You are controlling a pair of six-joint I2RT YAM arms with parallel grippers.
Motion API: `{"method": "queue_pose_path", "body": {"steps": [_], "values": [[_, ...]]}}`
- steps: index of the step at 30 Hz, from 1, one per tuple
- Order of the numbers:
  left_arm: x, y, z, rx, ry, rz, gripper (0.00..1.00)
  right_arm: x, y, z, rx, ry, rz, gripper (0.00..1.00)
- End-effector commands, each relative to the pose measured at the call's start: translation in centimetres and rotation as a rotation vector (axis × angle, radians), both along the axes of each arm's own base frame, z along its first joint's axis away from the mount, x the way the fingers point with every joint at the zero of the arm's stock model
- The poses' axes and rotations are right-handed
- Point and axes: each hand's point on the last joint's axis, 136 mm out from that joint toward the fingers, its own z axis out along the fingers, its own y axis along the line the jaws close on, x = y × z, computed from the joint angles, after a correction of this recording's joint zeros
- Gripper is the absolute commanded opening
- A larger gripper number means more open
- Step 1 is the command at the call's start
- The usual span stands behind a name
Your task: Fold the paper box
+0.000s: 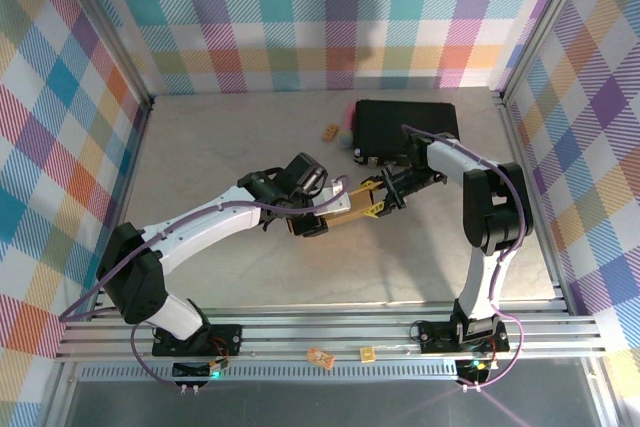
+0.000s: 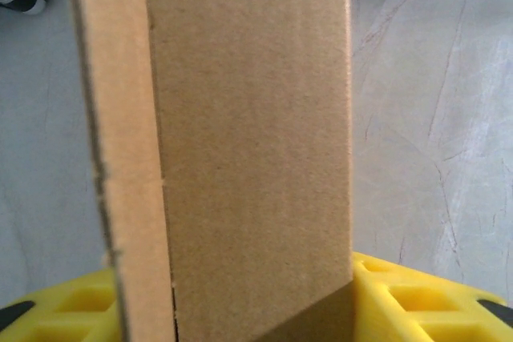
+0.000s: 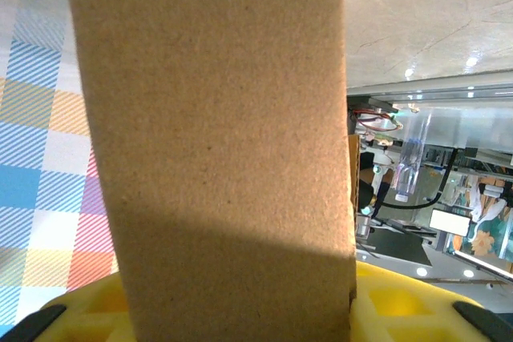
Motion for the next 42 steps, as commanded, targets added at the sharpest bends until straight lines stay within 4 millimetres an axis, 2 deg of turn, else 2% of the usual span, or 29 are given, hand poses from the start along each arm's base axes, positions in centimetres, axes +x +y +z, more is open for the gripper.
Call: {"method": "queue_pose_path", "body": {"steps": [1, 6, 9, 12, 15, 17, 20, 22, 23, 24, 25, 27, 29, 36, 39, 42], "values": [[-1.0, 0.1, -0.4, 0.012, 0.026, -0.025, 0.46, -0.2, 0.0, 0.8, 0.015, 0.006, -0.013, 0.4], [-1.8, 0.1, -0.1, 0.013, 0.062, -0.046, 0.43, 0.3, -0.3, 0.9, -0.018, -0.046, 0.002, 0.67], [-2.5, 0.3, 0.0, 0.032, 0.111, -0.06, 0.39, 1.2, -1.1, 1.6, -0.075, -0.141, 0.034, 0.79], [-3.1, 0.8, 0.0, 0.046, 0.146, -0.056, 0.38, 2.3, -2.3, 3.3, -0.12, -0.268, 0.046, 0.86], [-3.5, 1.4, 0.1, 0.051, 0.168, -0.05, 0.38, 3.9, -3.6, 5.9, -0.14, -0.443, 0.038, 0.88], [-3.7, 2.0, 0.2, 0.058, 0.18, -0.047, 0.38, 4.9, -4.6, 7.6, -0.165, -0.582, 0.054, 0.88], [-4.0, 2.7, 0.3, 0.07, 0.196, -0.05, 0.38, 5.5, -7.2, 9.3, -0.324, -0.805, 0.168, 0.86], [-4.3, 3.2, 0.3, 0.084, 0.207, -0.051, 0.38, 6.2, -8.3, 10.6, -0.402, -1.021, 0.234, 0.74], [-4.4, 3.5, 0.2, 0.088, 0.211, -0.048, 0.38, 6.4, -8.7, 11.2, -0.431, -1.121, 0.251, 0.71], [-4.5, 3.8, 0.2, 0.094, 0.217, -0.045, 0.38, 6.7, -8.9, 11.8, -0.447, -1.236, 0.266, 0.66], [-4.6, 4.1, 0.1, 0.1, 0.224, -0.039, 0.38, 6.8, -8.8, 12.5, -0.448, -1.357, 0.28, 0.55], [-4.6, 4.7, -0.1, 0.11, 0.234, -0.019, 0.38, 6.6, -8.0, 13.5, -0.406, -1.571, 0.323, 0.43], [-4.6, 5.2, -0.1, 0.108, 0.244, 0.0, 0.38, 6.0, -6.9, 13.7, -0.377, -1.749, 0.404, 0.39], [-4.2, 5.5, -0.4, 0.12, 0.259, 0.014, 0.38, 0.8, -1.8, 11.1, -0.093, -2.052, 0.796, 0.37], [-3.8, 5.4, -0.4, 0.116, 0.257, 0.022, 0.38, -0.5, -0.4, 9.0, -0.015, -2.097, 0.948, 0.41], [-3.6, 5.5, -0.5, 0.113, 0.258, 0.024, 0.38, -1.5, 0.4, 7.8, 0.059, -2.11, 1.094, 0.47]]}}
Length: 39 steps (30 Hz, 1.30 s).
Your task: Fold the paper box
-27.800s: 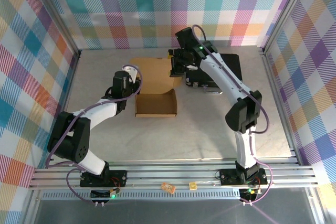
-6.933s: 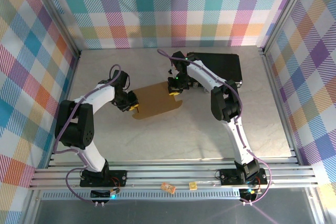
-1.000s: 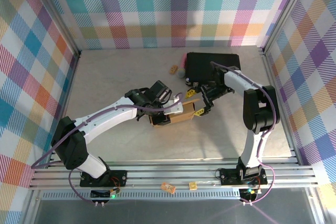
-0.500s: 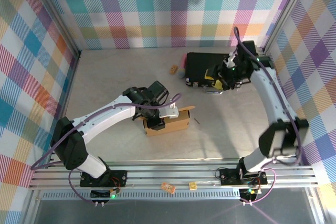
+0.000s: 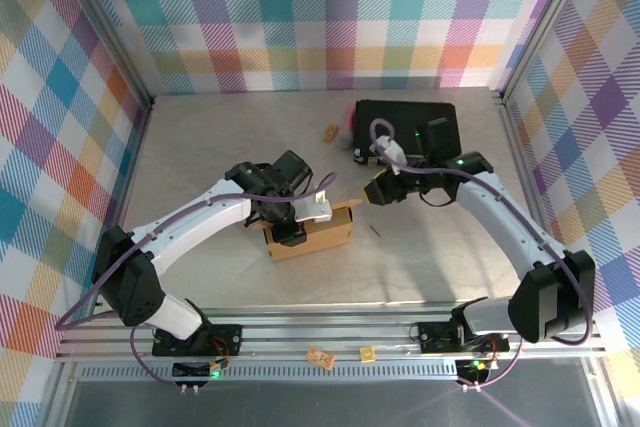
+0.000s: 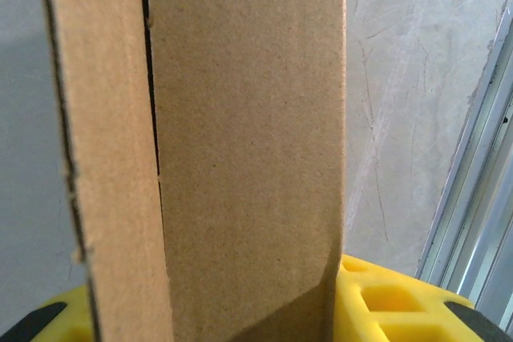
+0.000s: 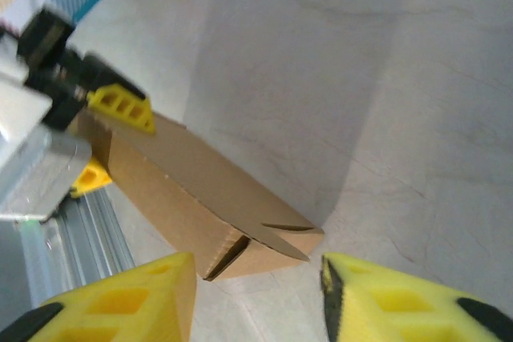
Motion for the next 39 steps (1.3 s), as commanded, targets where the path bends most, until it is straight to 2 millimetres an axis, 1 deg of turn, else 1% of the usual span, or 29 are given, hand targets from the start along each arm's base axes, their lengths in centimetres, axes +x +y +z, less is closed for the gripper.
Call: {"method": "queue_pose_path", "body": {"steps": [1, 3, 5, 8, 11, 14, 19, 20, 21, 28, 31, 35, 39], "values": [[-0.1, 0.2, 0.0, -0.007, 0.024, -0.008, 0.38, -1.1, 1.0, -0.7, -0.062, -0.151, 0.227, 0.49], [0.0, 0.2, -0.1, -0.009, 0.024, -0.006, 0.38, -1.9, 1.2, -1.1, -0.081, -0.17, 0.29, 0.51], [0.1, 0.1, -0.1, -0.01, 0.022, -0.005, 0.38, -1.8, 1.1, -1.9, -0.121, -0.187, 0.308, 0.51], [0.3, 0.1, -0.2, -0.012, 0.018, -0.003, 0.38, -0.7, 0.8, -3.0, -0.19, -0.216, 0.303, 0.51], [0.3, 0.1, -0.2, -0.008, 0.015, -0.004, 0.38, 0.0, 1.3, -2.8, -0.182, -0.223, 0.312, 0.5], [0.4, 0.2, -0.3, -0.006, 0.013, 0.002, 0.38, -0.4, 2.4, -2.5, -0.172, -0.214, 0.344, 0.46], [0.6, 0.3, -0.4, -0.01, 0.012, 0.012, 0.38, -0.5, 2.7, -3.4, -0.184, -0.179, 0.337, 0.36], [0.6, 0.3, -0.4, -0.012, 0.013, 0.012, 0.38, -0.5, 2.7, -3.5, -0.183, -0.175, 0.332, 0.36], [0.6, 0.2, -0.3, -0.013, 0.014, 0.012, 0.38, -0.6, 2.8, -3.4, -0.178, -0.17, 0.327, 0.35], [0.8, 0.1, -0.4, -0.017, 0.015, 0.021, 0.38, -0.4, 3.1, -2.5, -0.157, -0.162, 0.306, 0.14], [0.9, 0.0, -0.4, -0.021, 0.016, 0.024, 0.38, -0.7, 3.3, -2.7, -0.161, -0.142, 0.305, 0.08], [1.2, -0.2, -0.4, -0.024, 0.016, 0.032, 0.38, -1.0, 3.4, -2.9, -0.165, -0.11, 0.291, 0.05], [1.4, -0.3, -0.3, -0.024, 0.01, 0.04, 0.38, -0.9, 3.8, -2.1, -0.156, -0.073, 0.258, 0.0]]}}
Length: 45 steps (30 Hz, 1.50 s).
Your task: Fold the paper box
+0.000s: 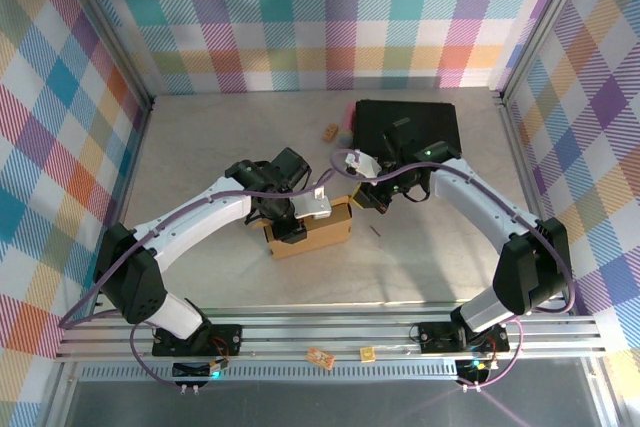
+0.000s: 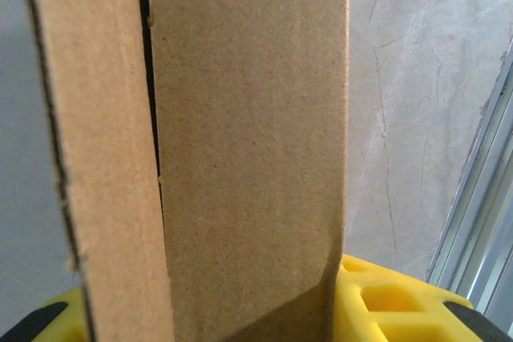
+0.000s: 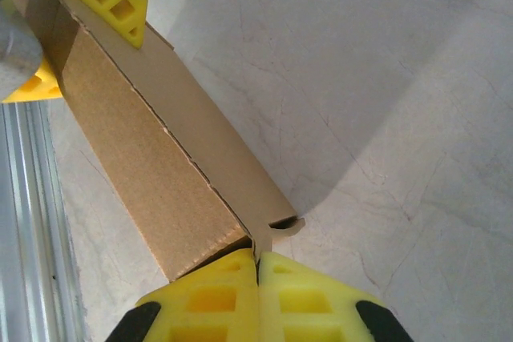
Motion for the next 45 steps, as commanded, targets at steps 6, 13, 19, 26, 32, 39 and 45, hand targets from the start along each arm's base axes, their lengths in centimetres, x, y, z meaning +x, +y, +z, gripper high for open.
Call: {"method": "queue_pose_path", "body": {"steps": [6, 13, 19, 26, 32, 39, 45], "values": [[1.3, -0.1, -0.1, -0.003, -0.001, 0.059, 0.38, -0.9, 2.3, 1.8, 0.016, 0.128, -0.064, 0.0], [2.1, 0.0, -0.2, 0.007, -0.003, 0.12, 0.37, -0.7, 2.5, 1.6, -0.024, 0.23, -0.212, 0.0], [2.5, 0.0, -0.2, 0.01, -0.004, 0.151, 0.4, -0.9, 2.8, 1.5, -0.052, 0.312, -0.298, 0.0], [2.8, 0.0, 0.2, 0.008, -0.008, 0.167, 0.46, -0.7, 3.0, 2.0, -0.073, 0.381, -0.389, 0.0], [2.9, -0.2, 0.4, 0.0, -0.008, 0.179, 0.51, -0.9, 3.3, 2.2, -0.085, 0.398, -0.399, 0.0], [2.9, -0.2, 0.4, 0.001, 0.002, 0.183, 0.45, -0.8, 3.2, 1.8, -0.103, 0.422, -0.448, 0.0], [3.1, -0.3, 0.4, 0.001, 0.003, 0.199, 0.45, -0.4, 3.0, 1.8, -0.122, 0.46, -0.531, 0.0]]}}
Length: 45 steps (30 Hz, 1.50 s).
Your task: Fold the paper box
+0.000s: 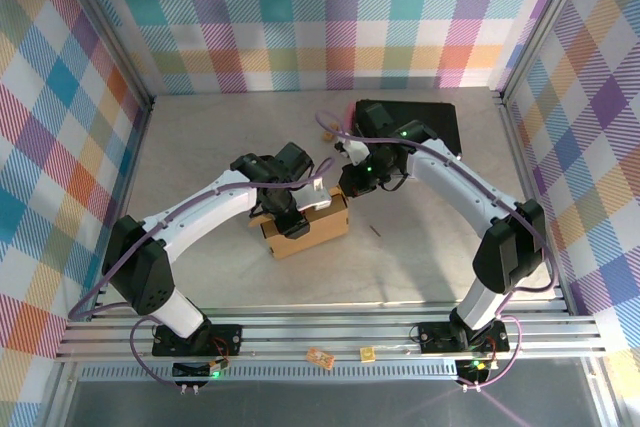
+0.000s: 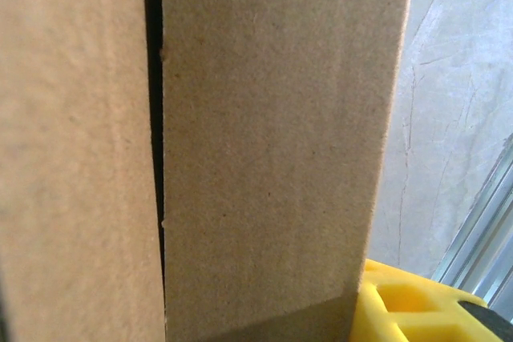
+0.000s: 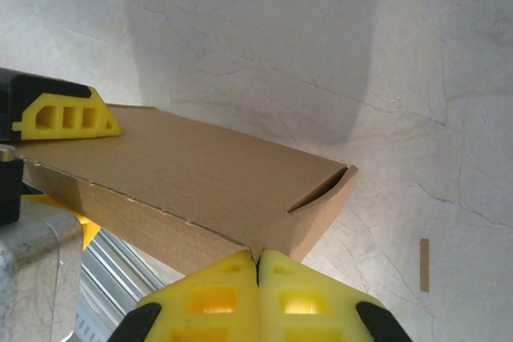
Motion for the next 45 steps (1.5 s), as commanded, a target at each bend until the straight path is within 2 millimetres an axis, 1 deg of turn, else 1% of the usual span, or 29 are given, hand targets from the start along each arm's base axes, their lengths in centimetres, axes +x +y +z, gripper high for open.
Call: {"method": "queue_pose_path", "body": {"steps": [1, 5, 15, 20, 24, 27, 29, 36, 41, 45], "values": [[1.5, -0.7, 0.7, -0.028, -0.03, 0.047, 0.45, -1.7, 0.7, 0.5, 0.015, 0.102, -0.039, 0.0], [1.6, -0.7, 0.7, -0.028, -0.029, 0.053, 0.45, -1.7, 0.8, 0.3, 0.019, 0.135, -0.091, 0.0], [1.8, -0.8, 0.7, -0.02, -0.022, 0.062, 0.46, -1.2, 1.2, 0.6, 0.025, 0.198, -0.2, 0.0], [1.8, -0.8, 0.6, -0.017, -0.02, 0.063, 0.47, -1.0, 1.7, 1.3, 0.032, 0.218, -0.212, 0.0], [1.9, -0.9, 0.5, -0.018, -0.022, 0.065, 0.47, -0.9, 1.6, 0.9, 0.011, 0.235, -0.226, 0.0], [2.1, -0.8, 0.5, -0.014, -0.024, 0.067, 0.47, -0.9, 1.9, 1.1, 0.028, 0.246, -0.238, 0.0], [2.1, -0.8, 0.5, -0.012, -0.027, 0.065, 0.47, -0.8, 2.0, 1.1, 0.031, 0.242, -0.241, 0.0], [2.3, -0.6, 0.1, 0.003, -0.025, 0.069, 0.45, -1.0, 1.5, -0.4, 0.018, 0.231, -0.249, 0.0], [2.6, -0.3, -0.1, 0.007, -0.023, 0.085, 0.44, -0.9, 1.2, -0.8, 0.059, 0.161, -0.24, 0.0], [3.3, 0.1, -0.1, 0.009, -0.031, 0.111, 0.43, -0.9, 1.3, -0.8, 0.094, 0.12, -0.227, 0.0]]}}
